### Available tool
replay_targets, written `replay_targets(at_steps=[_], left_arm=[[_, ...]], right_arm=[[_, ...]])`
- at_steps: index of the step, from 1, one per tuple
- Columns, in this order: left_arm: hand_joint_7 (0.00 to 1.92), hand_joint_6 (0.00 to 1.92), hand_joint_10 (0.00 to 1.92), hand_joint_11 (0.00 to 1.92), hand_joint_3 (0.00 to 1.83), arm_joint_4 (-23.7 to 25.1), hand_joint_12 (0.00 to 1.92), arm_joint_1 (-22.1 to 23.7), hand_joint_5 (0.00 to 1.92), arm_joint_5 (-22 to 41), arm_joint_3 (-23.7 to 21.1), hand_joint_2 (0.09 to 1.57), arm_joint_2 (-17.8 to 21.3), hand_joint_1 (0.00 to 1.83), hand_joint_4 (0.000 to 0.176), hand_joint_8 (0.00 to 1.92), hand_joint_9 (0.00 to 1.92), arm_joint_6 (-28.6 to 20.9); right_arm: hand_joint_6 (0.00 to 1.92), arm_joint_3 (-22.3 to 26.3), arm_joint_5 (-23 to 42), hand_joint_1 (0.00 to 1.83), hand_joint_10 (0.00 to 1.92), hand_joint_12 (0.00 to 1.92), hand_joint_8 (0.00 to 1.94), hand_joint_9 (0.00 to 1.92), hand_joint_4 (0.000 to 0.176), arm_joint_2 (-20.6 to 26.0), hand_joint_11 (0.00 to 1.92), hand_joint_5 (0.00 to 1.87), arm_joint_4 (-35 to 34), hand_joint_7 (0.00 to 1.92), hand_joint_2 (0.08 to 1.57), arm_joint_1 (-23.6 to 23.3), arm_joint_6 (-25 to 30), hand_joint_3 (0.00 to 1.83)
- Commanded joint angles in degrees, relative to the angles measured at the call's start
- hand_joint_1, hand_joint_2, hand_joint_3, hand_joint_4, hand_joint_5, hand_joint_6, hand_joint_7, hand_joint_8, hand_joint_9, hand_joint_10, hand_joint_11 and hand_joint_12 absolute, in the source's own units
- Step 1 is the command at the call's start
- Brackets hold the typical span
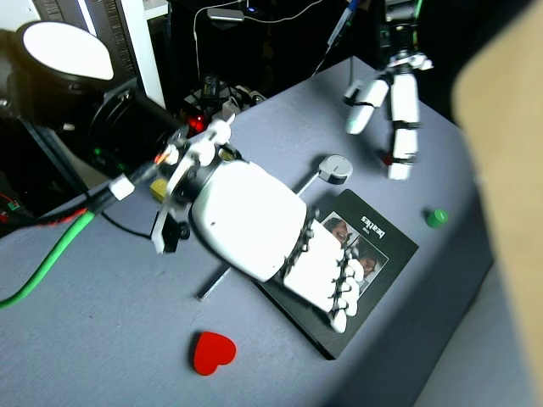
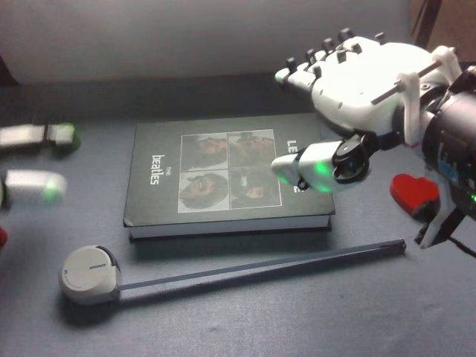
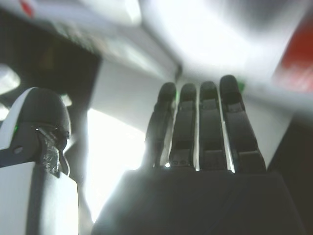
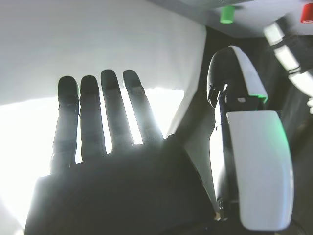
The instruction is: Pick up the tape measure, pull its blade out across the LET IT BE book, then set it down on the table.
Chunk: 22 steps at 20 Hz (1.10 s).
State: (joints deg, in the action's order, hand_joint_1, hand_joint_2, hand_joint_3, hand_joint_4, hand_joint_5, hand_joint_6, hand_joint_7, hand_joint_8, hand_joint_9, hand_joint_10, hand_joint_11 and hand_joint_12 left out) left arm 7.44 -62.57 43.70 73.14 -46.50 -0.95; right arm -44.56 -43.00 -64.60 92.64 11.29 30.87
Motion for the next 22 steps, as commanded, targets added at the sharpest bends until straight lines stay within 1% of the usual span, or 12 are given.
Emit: replay_targets(at_steps=[1,5,6,8,11,12,13,14,16,17,18,22], left_arm=[[0.10,0.01,0.00,0.00,0.00,-1.58,0.43,3.09,0.16,1.90,-0.33,1.07,0.24,0.24,0.000,0.00,0.09,2.24],[0.56,0.01,0.09,0.25,0.00,-6.62,0.87,19.86,0.50,-10.76,-3.97,1.06,-0.03,0.36,0.000,0.03,0.59,16.93],[0.64,0.02,0.16,0.38,0.00,-10.24,1.07,24.13,0.60,-14.95,-5.70,1.06,-0.10,0.41,0.000,0.05,0.67,22.69],[0.73,0.10,0.99,0.58,0.00,-17.50,1.37,30.86,0.81,-22.13,-8.36,1.08,-0.34,0.54,0.000,0.28,0.62,36.33],[0.62,0.30,1.26,0.62,0.00,-36.03,1.45,39.56,0.80,-31.57,-10.74,1.09,-1.40,0.58,0.000,0.68,0.59,65.34],[0.66,1.22,1.57,0.72,0.00,-45.65,1.62,42.22,0.68,-33.52,-11.42,1.10,-1.74,0.77,0.000,1.34,0.69,80.53],[0.66,1.22,1.57,0.72,0.00,-48.99,1.62,43.04,0.68,-33.97,-11.68,1.10,-1.83,0.77,0.000,1.34,0.69,86.63],[0.79,1.78,1.85,0.80,0.00,-50.66,1.86,43.79,0.82,-34.03,-12.16,1.12,-1.91,1.04,0.000,1.81,0.80,90.90],[1.01,1.92,1.92,1.06,0.00,-57.94,1.92,43.54,0.99,-33.05,-13.02,1.12,-2.05,1.17,0.000,1.92,1.00,98.72],[1.11,1.92,1.92,1.17,0.00,-67.98,1.92,43.62,1.10,-33.07,-13.42,1.12,-2.03,1.16,0.000,1.92,1.08,109.23],[1.19,1.92,1.92,1.27,0.00,-82.79,1.92,44.45,1.18,-31.75,-14.18,1.13,-2.06,1.15,0.000,1.92,1.19,124.26],[1.32,1.92,1.92,1.45,0.00,-90.99,1.92,45.94,1.25,-19.58,-18.74,1.15,-2.95,1.13,0.039,1.92,1.41,126.16]], right_arm=[[0.02,0.20,-2.71,0.26,0.01,0.59,0.01,0.19,0.000,0.37,0.00,0.21,4.13,0.24,1.11,-0.57,0.22,0.00],[0.11,0.98,-5.03,0.37,0.14,1.15,0.10,0.72,0.000,0.35,0.28,0.80,4.12,0.82,1.14,-0.37,0.81,0.00],[0.48,1.22,-5.71,0.48,0.78,1.43,0.40,0.73,0.000,0.35,0.45,0.86,4.12,0.89,1.14,-0.32,1.40,0.00],[1.53,1.74,-6.99,0.73,1.78,1.87,1.38,0.94,0.000,0.35,0.94,0.78,4.11,0.90,1.13,-0.31,2.30,0.00],[1.79,2.96,-9.07,0.79,1.89,1.91,1.66,1.07,0.000,0.17,1.13,0.81,4.11,0.92,1.13,-0.27,2.65,0.00],[1.90,3.42,-9.94,0.88,1.92,1.92,1.89,1.31,0.000,-0.07,1.43,0.94,4.12,1.07,1.13,-0.27,2.61,0.00],[1.90,3.57,-10.27,0.88,1.92,1.92,1.89,1.31,0.000,-0.16,1.43,0.94,4.12,1.07,1.13,-0.27,2.60,0.00],[1.92,3.77,-11.40,0.99,1.92,1.92,1.93,1.50,0.000,-0.48,1.64,1.10,4.12,1.27,1.19,-0.28,2.60,0.01],[1.92,3.87,-14.28,1.05,1.92,1.92,1.94,1.61,0.000,-1.46,1.75,1.19,4.23,1.38,1.26,-0.35,2.30,0.00],[1.92,3.89,-14.91,1.06,1.92,1.92,1.94,1.62,0.032,-1.77,1.77,1.21,4.44,1.40,1.27,-0.32,2.30,0.00],[1.92,3.95,-15.75,1.06,1.92,1.92,1.94,1.63,0.147,-2.19,1.79,1.23,4.61,1.43,1.27,-0.24,2.19,0.00],[1.92,4.41,-17.19,1.05,1.92,1.92,1.94,1.64,0.176,-2.74,1.81,1.27,4.70,1.47,1.29,-0.32,2.18,0.00]])
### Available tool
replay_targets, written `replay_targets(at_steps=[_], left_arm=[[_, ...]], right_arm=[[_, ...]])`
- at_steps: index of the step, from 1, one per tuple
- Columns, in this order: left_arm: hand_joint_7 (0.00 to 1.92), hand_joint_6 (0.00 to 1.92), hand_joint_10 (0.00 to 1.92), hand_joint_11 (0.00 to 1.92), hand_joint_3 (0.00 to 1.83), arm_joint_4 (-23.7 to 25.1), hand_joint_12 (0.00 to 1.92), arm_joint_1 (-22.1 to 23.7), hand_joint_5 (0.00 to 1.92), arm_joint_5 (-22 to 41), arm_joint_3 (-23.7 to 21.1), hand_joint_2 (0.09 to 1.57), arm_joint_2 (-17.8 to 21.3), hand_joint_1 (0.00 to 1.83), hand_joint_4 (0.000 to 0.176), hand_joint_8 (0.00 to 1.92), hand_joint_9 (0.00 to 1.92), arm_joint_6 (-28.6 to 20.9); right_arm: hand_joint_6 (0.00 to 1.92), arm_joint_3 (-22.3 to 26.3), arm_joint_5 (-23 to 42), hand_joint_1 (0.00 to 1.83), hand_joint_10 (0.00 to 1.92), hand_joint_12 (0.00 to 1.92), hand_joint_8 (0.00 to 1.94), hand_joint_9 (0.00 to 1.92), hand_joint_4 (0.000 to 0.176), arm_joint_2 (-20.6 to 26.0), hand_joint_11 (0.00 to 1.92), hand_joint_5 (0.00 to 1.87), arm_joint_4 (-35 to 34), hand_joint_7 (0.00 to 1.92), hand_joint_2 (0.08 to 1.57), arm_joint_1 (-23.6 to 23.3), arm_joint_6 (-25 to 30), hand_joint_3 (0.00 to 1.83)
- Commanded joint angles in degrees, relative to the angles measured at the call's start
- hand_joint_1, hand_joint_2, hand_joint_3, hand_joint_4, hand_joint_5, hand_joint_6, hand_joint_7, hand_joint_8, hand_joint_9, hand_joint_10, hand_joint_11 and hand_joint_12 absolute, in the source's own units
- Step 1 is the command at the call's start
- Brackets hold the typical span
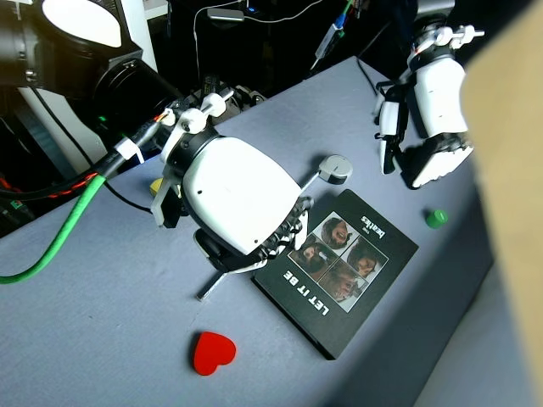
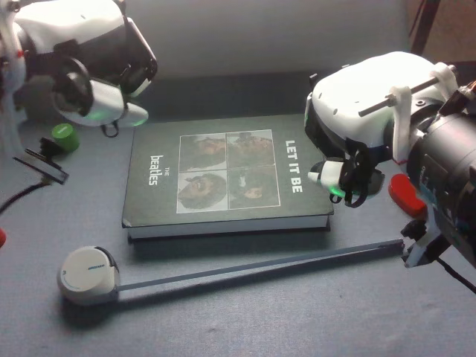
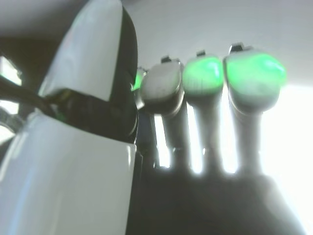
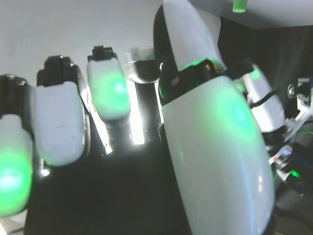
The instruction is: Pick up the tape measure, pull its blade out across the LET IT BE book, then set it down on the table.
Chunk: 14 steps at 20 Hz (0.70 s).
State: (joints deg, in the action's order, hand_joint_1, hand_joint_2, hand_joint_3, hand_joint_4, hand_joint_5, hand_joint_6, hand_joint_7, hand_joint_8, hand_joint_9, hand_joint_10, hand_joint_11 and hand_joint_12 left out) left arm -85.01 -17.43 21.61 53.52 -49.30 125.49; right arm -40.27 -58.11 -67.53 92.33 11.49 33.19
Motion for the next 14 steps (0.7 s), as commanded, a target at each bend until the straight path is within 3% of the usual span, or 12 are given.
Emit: replay_targets(at_steps=[1,2,3,6,10,14], left_arm=[[1.33,1.92,1.92,1.46,0.00,0.92,1.92,0.79,1.26,6.38,-0.67,1.16,-0.38,1.13,0.111,1.92,1.41,-0.19],[1.33,1.92,1.92,1.46,0.00,-1.64,1.92,0.55,1.26,10.95,-2.47,1.16,-0.96,1.13,0.163,1.92,1.41,0.32],[1.32,1.92,1.92,1.46,0.00,-2.76,1.92,0.20,1.26,14.97,-4.13,1.16,-1.72,1.13,0.173,1.92,1.39,0.46],[1.30,1.92,1.92,1.44,0.00,-3.03,1.92,0.08,1.25,35.70,-9.97,1.17,-5.97,1.13,0.176,1.92,1.38,2.38],[1.30,1.92,1.92,1.44,0.00,-4.96,1.92,0.43,1.22,42.19,-13.12,1.17,-9.53,1.13,0.176,1.92,1.37,1.80],[1.29,1.92,1.92,1.43,0.00,-5.04,1.92,-0.01,1.21,46.12,-14.99,1.16,-10.07,1.14,0.176,1.92,1.37,1.65]], right_arm=[[1.92,0.23,-2.33,1.06,1.92,1.92,1.94,1.64,0.176,0.17,1.81,1.26,5.18,1.46,1.29,-0.53,-0.14,0.00],[1.92,0.33,-2.48,1.05,1.92,1.92,1.94,1.62,0.176,0.17,1.80,1.24,5.42,1.43,1.29,-0.49,-0.20,0.00],[1.92,0.34,-2.56,1.04,1.92,1.92,1.94,1.62,0.176,0.18,1.79,1.22,5.46,1.42,1.29,-0.46,-0.29,0.00],[1.92,0.34,-1.76,1.02,1.92,1.92,1.94,1.60,0.176,0.27,1.78,1.22,5.46,1.42,1.29,-0.49,-1.55,0.00],[1.92,0.35,-0.64,1.03,1.92,1.92,1.94,1.60,0.176,0.62,1.78,1.22,4.67,1.42,1.28,-0.88,-1.52,0.00],[1.92,0.36,-0.05,1.05,1.92,1.92,1.94,1.60,0.176,0.62,1.77,1.22,4.68,1.41,1.28,-0.91,-2.33,0.00]])
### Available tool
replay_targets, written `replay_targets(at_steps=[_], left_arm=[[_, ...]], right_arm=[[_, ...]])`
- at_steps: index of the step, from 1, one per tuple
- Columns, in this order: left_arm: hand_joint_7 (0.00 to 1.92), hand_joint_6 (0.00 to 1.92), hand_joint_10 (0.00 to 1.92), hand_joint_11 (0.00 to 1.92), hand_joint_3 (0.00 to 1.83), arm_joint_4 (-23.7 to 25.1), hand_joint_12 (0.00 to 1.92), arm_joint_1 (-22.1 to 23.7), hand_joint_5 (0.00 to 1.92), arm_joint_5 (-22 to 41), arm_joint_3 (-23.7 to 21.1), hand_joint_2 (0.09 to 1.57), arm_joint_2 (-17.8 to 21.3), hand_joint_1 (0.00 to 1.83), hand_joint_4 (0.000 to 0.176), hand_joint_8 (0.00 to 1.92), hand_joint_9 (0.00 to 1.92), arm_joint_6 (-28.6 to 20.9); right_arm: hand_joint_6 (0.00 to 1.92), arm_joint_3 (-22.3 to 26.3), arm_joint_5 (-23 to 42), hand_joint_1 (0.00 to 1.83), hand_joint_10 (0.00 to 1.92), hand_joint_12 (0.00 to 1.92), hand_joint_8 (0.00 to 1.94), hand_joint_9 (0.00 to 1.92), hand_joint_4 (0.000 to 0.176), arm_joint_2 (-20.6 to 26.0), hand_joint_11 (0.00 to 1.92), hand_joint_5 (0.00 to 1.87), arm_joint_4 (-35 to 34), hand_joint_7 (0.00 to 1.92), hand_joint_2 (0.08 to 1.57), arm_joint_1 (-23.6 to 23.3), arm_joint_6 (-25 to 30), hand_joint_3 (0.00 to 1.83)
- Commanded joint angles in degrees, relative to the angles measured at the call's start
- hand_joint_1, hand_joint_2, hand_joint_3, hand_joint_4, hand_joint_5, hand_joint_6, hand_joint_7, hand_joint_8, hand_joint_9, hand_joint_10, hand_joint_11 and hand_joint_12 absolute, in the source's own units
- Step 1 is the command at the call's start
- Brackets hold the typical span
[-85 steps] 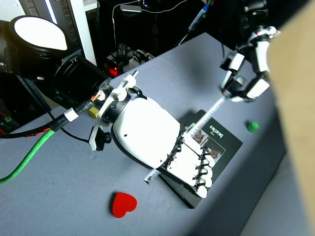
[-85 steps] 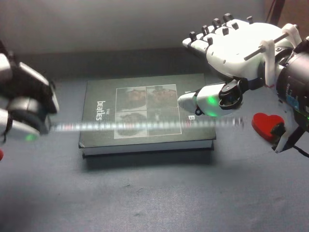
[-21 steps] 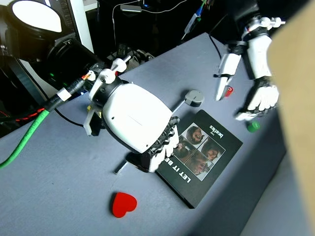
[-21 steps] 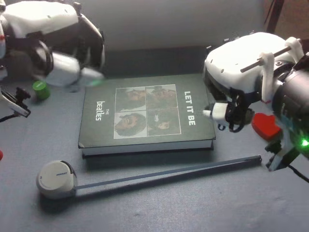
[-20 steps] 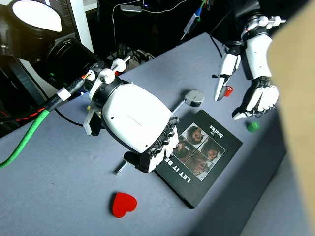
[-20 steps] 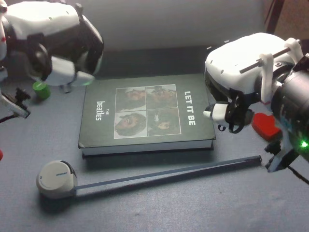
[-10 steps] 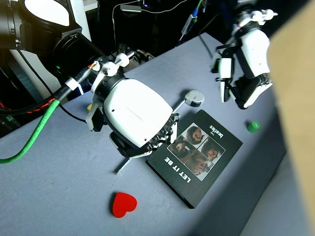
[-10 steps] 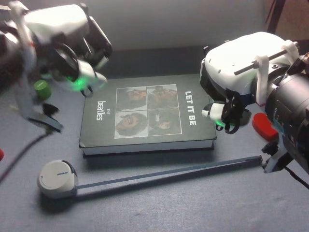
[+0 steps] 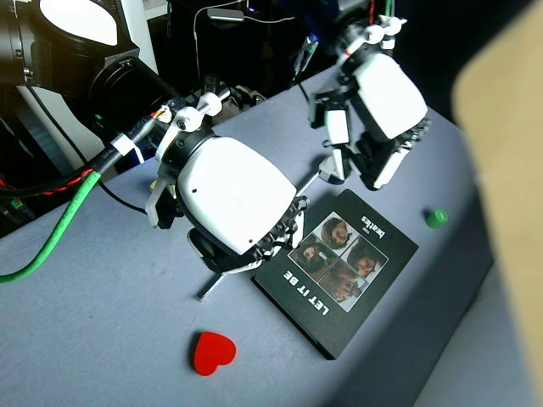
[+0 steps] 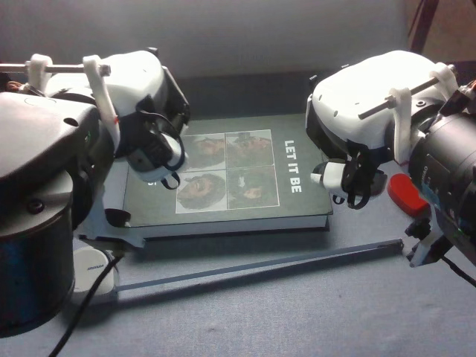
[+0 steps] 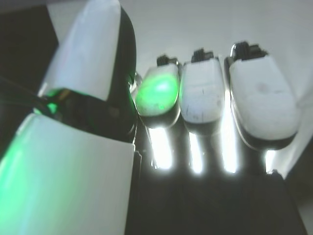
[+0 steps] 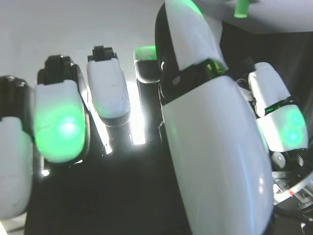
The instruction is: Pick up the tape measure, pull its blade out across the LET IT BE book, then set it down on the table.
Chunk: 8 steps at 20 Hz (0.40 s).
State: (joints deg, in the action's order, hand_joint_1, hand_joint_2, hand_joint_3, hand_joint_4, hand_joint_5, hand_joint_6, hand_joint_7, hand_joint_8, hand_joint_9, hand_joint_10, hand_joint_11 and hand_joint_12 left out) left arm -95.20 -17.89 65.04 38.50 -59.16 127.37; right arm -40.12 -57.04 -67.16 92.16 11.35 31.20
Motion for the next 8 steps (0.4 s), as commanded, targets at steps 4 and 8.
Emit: replay_targets(at_steps=[4,8], left_arm=[[1.27,1.92,1.92,1.42,0.00,6.25,1.92,-1.18,1.20,3.05,-0.09,1.14,0.16,1.16,0.176,1.92,1.35,-2.70],[1.28,1.92,1.92,1.43,0.00,6.87,1.92,-0.75,1.21,2.96,-0.43,1.14,0.21,1.16,0.176,1.92,1.37,-2.79]], right_arm=[[1.92,0.22,-1.23,1.06,1.92,1.92,1.94,1.61,0.176,0.25,1.77,1.23,4.86,1.41,1.26,-0.67,-0.85,0.00],[1.92,0.22,-1.23,1.06,1.92,1.92,1.94,1.61,0.176,0.26,1.77,1.23,4.86,1.41,1.26,-0.67,-0.95,0.00]])
